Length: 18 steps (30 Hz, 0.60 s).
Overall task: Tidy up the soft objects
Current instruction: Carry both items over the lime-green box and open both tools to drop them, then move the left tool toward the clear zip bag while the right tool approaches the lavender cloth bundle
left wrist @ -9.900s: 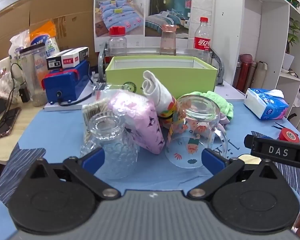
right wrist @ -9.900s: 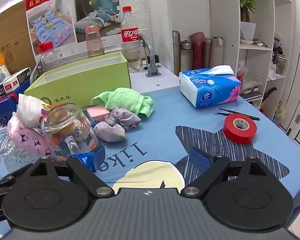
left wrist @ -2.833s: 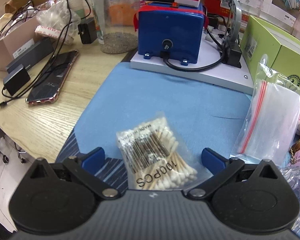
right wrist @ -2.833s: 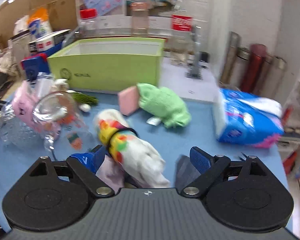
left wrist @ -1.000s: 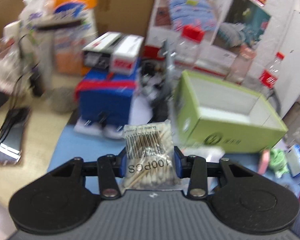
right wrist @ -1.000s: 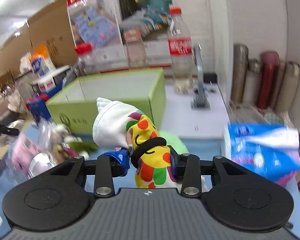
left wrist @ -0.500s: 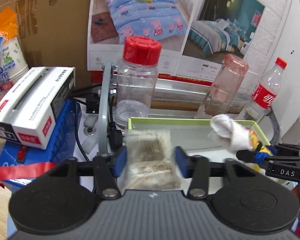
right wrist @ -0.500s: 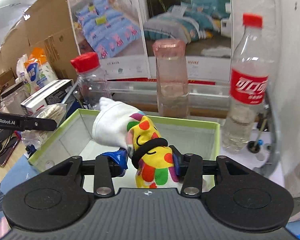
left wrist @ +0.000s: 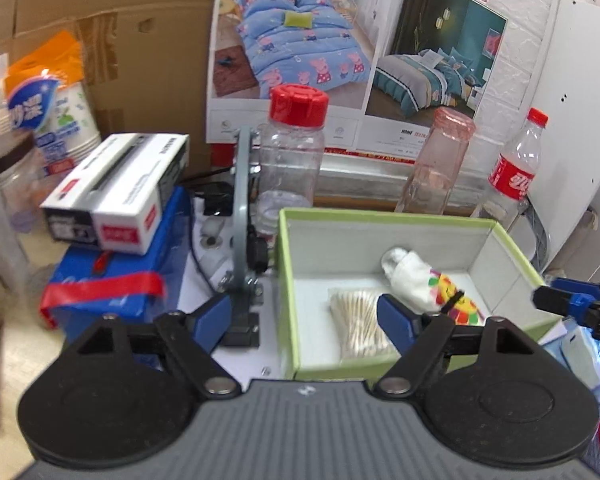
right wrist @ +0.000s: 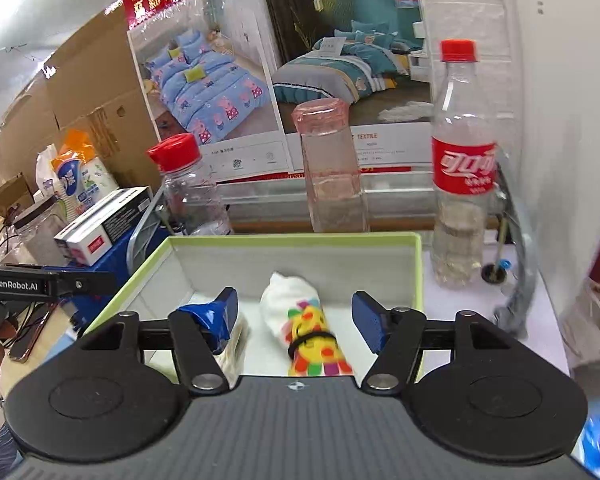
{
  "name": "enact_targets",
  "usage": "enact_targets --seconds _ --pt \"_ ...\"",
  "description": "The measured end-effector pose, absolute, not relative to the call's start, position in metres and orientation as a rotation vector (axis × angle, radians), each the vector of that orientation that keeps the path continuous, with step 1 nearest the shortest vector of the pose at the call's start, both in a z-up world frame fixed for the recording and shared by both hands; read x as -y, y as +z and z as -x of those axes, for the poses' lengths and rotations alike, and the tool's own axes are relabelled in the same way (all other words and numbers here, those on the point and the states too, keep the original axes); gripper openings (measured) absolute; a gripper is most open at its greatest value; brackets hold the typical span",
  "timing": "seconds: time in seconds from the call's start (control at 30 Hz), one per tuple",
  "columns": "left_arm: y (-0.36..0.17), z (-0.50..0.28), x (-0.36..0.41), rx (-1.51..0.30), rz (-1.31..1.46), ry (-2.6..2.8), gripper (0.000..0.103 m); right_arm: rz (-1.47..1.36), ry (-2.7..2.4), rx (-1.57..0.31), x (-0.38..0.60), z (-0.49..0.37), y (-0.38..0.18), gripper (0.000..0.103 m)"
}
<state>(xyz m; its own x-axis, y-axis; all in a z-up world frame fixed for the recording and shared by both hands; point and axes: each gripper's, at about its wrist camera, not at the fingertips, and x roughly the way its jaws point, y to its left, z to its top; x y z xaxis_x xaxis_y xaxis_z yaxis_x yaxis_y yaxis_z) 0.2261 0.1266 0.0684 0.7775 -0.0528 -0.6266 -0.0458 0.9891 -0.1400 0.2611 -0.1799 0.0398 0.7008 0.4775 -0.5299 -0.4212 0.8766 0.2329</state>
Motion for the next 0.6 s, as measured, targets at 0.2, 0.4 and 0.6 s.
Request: enact_targets --seconds 0.2,0.4,0.6 --pt "0.064 -0.166 -0.121 -0.654 0.142 0.031 0.09 -0.097 0.403 -0.586 0.204 -0.187 0.028 0.051" --pt "0.065 -0.12 -0.115 -0.599 0.108 0.053 0.103 -0.193 0.306 -0.59 0.23 -0.13 0.012 0.052" --pt "0.066 -0.094 -0.115 -0.583 0.094 0.059 0.103 -0.256 0.164 -0.587 0.244 -0.087 0.001 0.053"
